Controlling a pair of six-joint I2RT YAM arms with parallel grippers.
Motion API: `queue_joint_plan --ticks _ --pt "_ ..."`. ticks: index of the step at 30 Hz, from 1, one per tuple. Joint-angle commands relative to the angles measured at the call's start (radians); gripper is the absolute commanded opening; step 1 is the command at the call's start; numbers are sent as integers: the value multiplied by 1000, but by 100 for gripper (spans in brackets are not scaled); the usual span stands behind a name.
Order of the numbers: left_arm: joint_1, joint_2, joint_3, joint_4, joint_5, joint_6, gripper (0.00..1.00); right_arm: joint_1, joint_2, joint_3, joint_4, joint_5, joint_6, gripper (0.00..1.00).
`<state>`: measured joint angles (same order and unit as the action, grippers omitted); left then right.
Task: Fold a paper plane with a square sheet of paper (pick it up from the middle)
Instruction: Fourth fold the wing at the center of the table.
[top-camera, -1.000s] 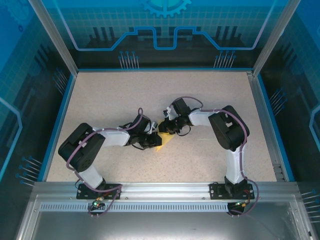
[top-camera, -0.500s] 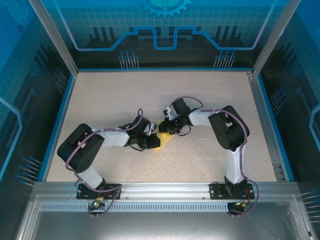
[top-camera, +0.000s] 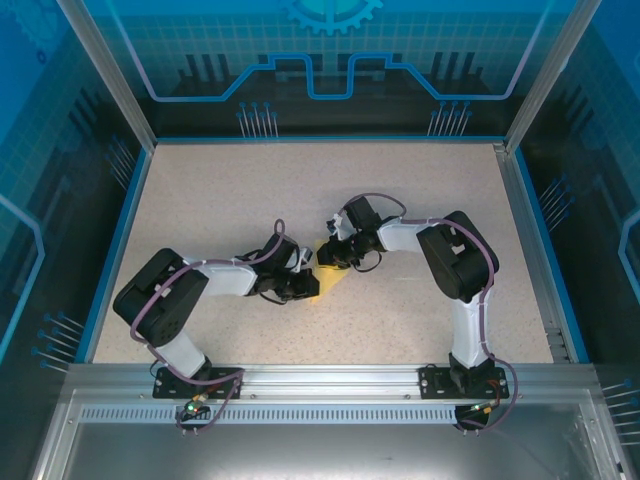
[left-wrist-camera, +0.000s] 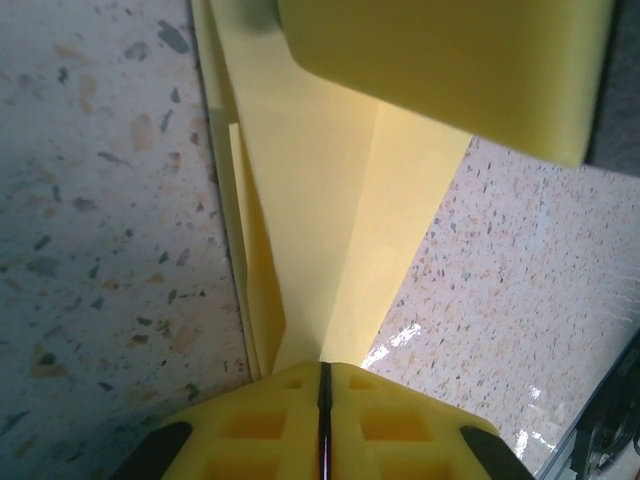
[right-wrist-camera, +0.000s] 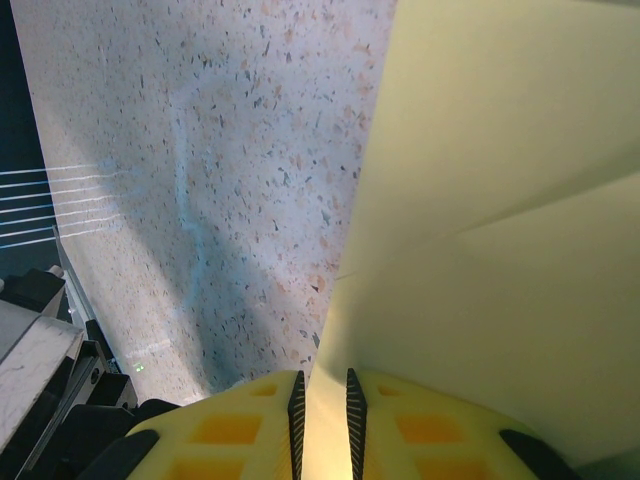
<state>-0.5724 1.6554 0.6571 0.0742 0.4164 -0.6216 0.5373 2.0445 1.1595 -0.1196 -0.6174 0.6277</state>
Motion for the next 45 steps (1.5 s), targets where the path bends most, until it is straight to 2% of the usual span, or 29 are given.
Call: queue_joint_plan --ticks 1,8,19,22,28,31,39,45 --pt "-4 -16 -47 -126 54 38 10 1 54 -41 -102 112 -20 22" --pt "-5 -34 -54 -166 102 73 12 1 52 -41 -105 116 -21 22" --pt "-5 -64 -63 -255 51 89 11 2 56 -36 -109 117 -21 22" --pt "-5 -132 -86 -224 53 65 12 2 54 -39 -109 118 -22 22" --pt "22 -339 -126 -174 -54 -30 15 3 59 -39 -106 117 -19 22" --pt "37 -365 -110 -131 -50 -71 16 3 62 -37 -105 117 -19 22" --pt "24 -182 -3 49 83 -117 18 3 62 -36 -108 115 -20 22" --pt "-18 -37 89 54 67 -108 18 2 65 -34 -104 111 -17 22"
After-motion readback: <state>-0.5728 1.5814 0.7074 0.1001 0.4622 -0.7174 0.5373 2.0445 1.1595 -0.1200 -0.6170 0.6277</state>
